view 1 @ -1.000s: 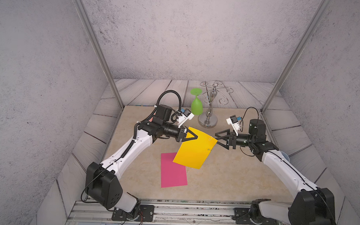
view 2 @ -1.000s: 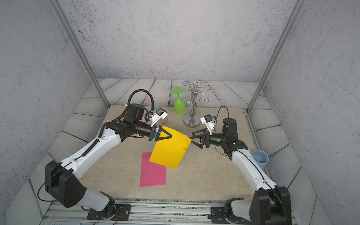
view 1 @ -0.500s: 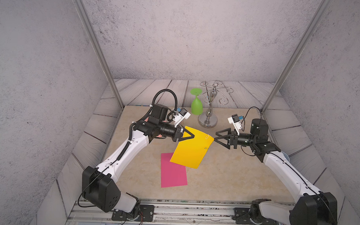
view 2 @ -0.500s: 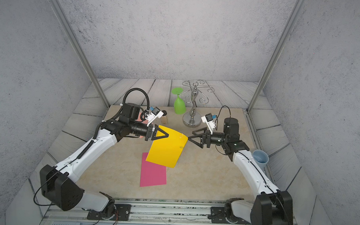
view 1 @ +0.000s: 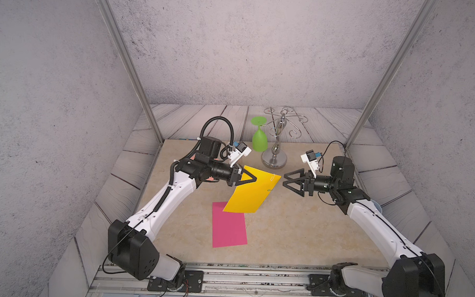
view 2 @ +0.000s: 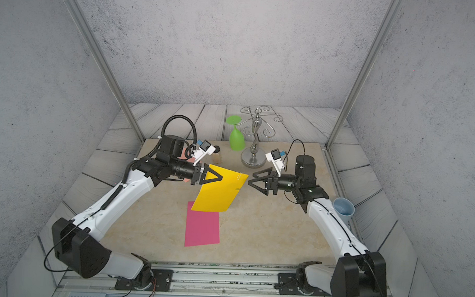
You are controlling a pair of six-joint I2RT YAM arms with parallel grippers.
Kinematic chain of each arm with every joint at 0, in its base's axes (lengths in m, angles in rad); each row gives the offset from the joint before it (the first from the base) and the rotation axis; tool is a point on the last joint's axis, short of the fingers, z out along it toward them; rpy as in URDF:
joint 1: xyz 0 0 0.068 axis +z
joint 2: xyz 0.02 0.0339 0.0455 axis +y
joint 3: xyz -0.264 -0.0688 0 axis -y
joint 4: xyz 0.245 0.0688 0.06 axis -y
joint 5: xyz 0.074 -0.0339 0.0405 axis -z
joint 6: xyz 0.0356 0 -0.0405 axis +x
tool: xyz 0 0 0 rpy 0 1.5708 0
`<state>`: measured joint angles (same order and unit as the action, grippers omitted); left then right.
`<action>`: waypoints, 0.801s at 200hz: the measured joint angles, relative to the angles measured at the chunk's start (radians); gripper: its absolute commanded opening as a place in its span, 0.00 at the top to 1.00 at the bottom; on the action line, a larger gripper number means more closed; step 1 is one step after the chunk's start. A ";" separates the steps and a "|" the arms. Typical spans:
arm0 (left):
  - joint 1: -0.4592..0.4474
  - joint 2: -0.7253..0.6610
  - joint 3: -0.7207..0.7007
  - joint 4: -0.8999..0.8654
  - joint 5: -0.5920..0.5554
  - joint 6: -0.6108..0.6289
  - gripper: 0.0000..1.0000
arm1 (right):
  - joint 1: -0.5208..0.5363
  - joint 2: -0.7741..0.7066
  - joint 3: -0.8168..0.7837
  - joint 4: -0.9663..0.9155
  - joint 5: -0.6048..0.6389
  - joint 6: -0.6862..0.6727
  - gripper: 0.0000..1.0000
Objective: Unclip the paperclips from the documents
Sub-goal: Adjust the document.
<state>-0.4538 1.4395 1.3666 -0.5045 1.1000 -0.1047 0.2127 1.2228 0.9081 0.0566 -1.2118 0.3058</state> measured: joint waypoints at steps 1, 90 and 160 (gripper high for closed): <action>0.000 0.000 0.000 0.002 0.001 -0.003 1.00 | 0.001 0.000 0.000 0.001 0.000 0.000 0.17; 0.000 -0.001 0.000 0.101 0.041 -0.082 1.00 | 0.123 0.063 -0.039 0.248 0.015 0.103 0.45; 0.000 -0.002 0.000 0.140 0.050 -0.106 1.00 | 0.127 0.063 -0.046 0.338 0.017 0.163 0.86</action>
<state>-0.4538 1.4376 1.3663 -0.3645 1.1500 -0.2111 0.3401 1.2854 0.8623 0.3943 -1.1950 0.4683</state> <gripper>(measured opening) 0.059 0.193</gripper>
